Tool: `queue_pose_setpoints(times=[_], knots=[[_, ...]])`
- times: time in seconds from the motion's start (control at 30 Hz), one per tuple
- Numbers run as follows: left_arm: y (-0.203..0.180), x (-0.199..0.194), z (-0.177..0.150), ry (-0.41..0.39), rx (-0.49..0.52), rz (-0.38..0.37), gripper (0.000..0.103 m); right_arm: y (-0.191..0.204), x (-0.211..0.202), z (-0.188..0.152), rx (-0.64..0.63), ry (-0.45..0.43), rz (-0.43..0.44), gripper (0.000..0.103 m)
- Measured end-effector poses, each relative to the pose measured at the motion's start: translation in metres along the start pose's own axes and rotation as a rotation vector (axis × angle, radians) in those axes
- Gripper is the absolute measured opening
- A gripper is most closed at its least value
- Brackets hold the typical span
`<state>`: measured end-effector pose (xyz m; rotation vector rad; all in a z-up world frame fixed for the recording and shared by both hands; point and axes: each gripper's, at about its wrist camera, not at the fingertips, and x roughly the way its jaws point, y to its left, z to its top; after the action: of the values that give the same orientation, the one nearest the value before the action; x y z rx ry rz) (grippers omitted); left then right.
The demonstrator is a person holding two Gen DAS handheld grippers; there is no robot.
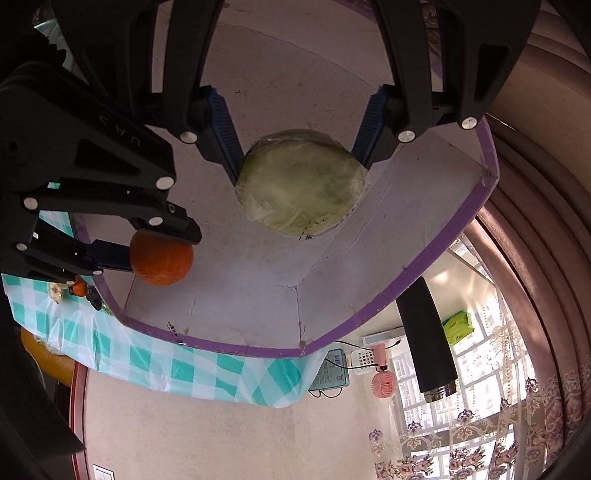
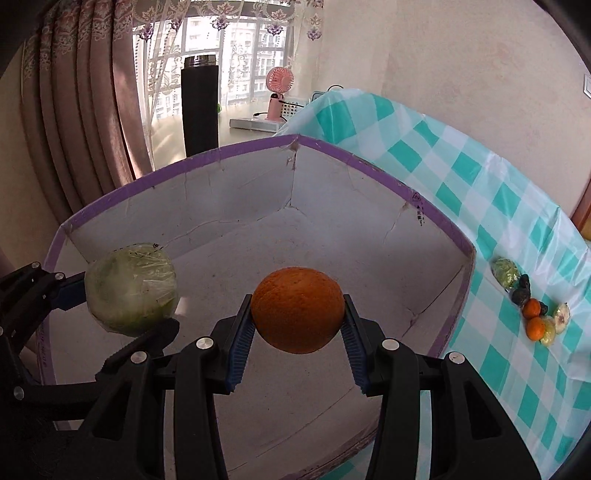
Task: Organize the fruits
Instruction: 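Carry the cabbage and mandarin over the purple-rimmed box with both tools, then open both tools to drop the cabbage and mandarin into the box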
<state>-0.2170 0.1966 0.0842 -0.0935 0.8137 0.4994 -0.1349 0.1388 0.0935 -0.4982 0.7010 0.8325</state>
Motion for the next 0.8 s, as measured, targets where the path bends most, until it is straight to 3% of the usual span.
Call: queue_pose_setpoints(times=[0.27, 0.33, 0.4, 0.5, 0.53, 0.8], knots=[[0.001, 0.018, -0.003, 0.127, 0.063, 0.010, 0.059, 0.011, 0.027, -0.003, -0.145, 0.140, -0.119, 0.046], [0.002, 0.016, -0.003, 0.126, 0.060, 0.009, 0.070, 0.011, 0.029, -0.003, -0.158, 0.158, -0.127, 0.046], [0.002, 0.015, -0.003, 0.122, 0.062, 0.022, 0.078, 0.011, 0.029, -0.004, -0.161, 0.156, -0.131, 0.048], [0.000, 0.013, -0.004, 0.111, 0.072, 0.061, 0.094, 0.007, 0.026, -0.005, -0.132, 0.144, -0.132, 0.071], [0.000, 0.014, -0.004, 0.106, 0.073, 0.078, 0.098, 0.007, 0.025, -0.006, -0.134, 0.137, -0.130, 0.071], [-0.002, 0.015, -0.003, 0.085, 0.092, 0.131, 0.099, 0.008, 0.020, -0.006, -0.130, 0.087, -0.142, 0.076]])
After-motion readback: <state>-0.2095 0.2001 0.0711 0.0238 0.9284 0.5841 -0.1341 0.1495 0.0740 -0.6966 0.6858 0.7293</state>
